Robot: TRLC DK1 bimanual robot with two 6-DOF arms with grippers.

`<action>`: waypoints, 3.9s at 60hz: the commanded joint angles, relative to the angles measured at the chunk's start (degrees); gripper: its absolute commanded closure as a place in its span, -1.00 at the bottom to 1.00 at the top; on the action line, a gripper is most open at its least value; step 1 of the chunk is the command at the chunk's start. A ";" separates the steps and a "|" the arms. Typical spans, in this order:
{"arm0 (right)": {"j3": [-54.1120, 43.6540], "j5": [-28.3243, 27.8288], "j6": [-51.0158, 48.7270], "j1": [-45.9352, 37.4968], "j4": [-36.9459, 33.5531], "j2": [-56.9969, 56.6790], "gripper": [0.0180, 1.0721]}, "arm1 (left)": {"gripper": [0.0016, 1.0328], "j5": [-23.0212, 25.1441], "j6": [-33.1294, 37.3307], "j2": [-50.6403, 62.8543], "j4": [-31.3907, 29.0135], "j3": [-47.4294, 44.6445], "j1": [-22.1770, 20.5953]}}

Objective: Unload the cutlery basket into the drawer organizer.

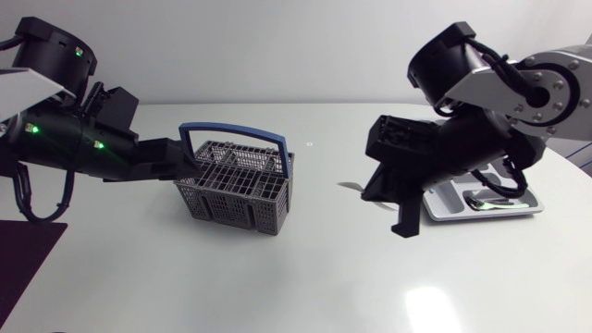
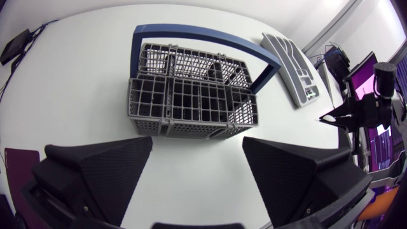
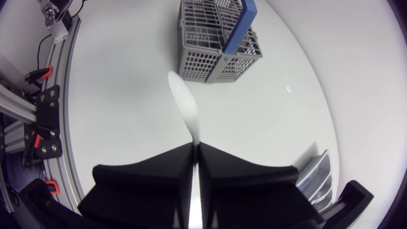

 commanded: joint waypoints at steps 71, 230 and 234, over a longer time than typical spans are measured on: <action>11.02 3.16 -50.81 -50.26 3.74 25.66 0.89 | -0.93 -5.10 14.26 -4.75 11.88 -12.93 0.30; 6.54 7.73 10.63 3.62 22.73 24.34 -0.90 | -0.91 -4.66 12.59 23.20 37.19 -11.79 7.77; 6.89 7.73 11.15 3.71 22.90 24.61 -0.90 | -0.91 -4.66 12.41 23.11 37.19 -11.96 6.98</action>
